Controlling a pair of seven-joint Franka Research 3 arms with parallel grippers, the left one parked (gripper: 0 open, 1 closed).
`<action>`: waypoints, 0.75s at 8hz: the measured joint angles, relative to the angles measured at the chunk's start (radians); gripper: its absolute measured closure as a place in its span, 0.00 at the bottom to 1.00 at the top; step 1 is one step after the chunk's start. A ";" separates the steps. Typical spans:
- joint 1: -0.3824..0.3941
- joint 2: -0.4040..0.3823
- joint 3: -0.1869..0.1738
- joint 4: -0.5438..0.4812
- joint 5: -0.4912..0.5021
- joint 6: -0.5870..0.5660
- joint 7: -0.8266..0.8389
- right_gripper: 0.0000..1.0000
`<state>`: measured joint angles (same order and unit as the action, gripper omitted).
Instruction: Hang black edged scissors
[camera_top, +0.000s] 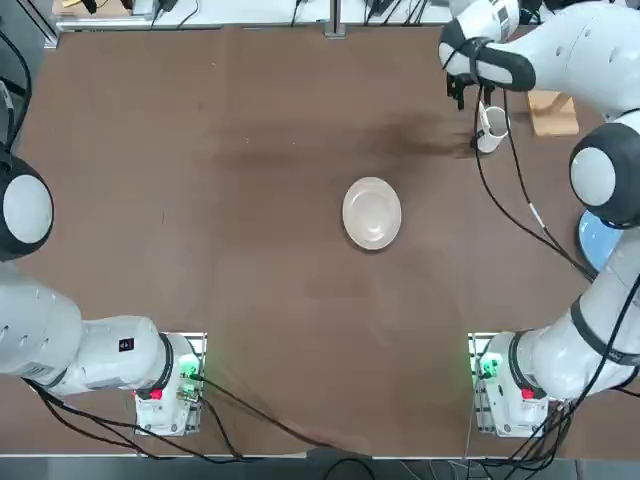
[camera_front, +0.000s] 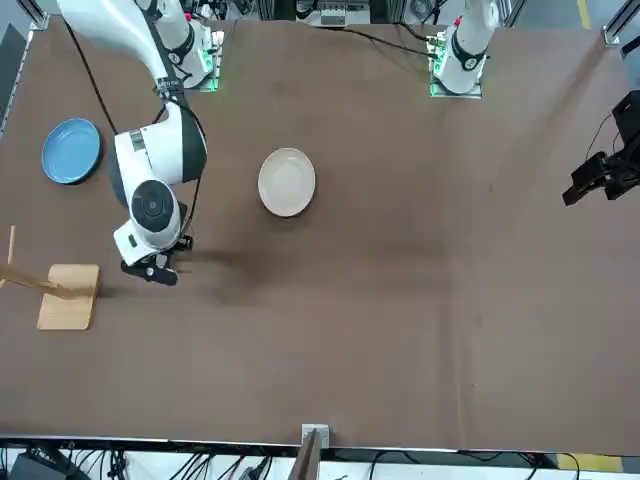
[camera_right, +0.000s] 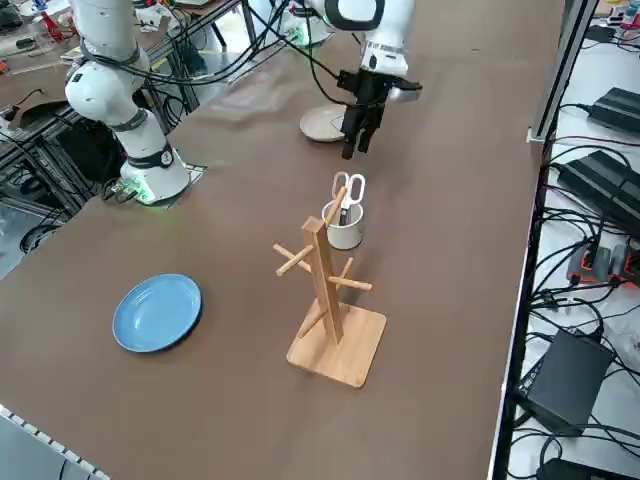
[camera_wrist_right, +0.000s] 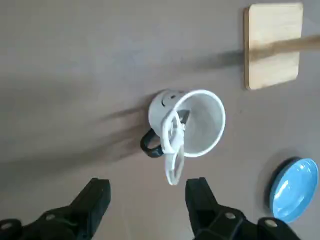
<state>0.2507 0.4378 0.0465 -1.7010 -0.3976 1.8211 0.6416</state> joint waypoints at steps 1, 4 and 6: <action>0.000 -0.001 -0.005 -0.026 -0.027 0.000 0.005 0.07; -0.005 -0.002 -0.015 -0.069 -0.093 0.005 0.010 0.13; -0.004 -0.002 -0.015 -0.075 -0.094 0.011 0.010 0.25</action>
<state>0.2463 0.4363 0.0312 -1.7761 -0.4919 1.8321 0.6520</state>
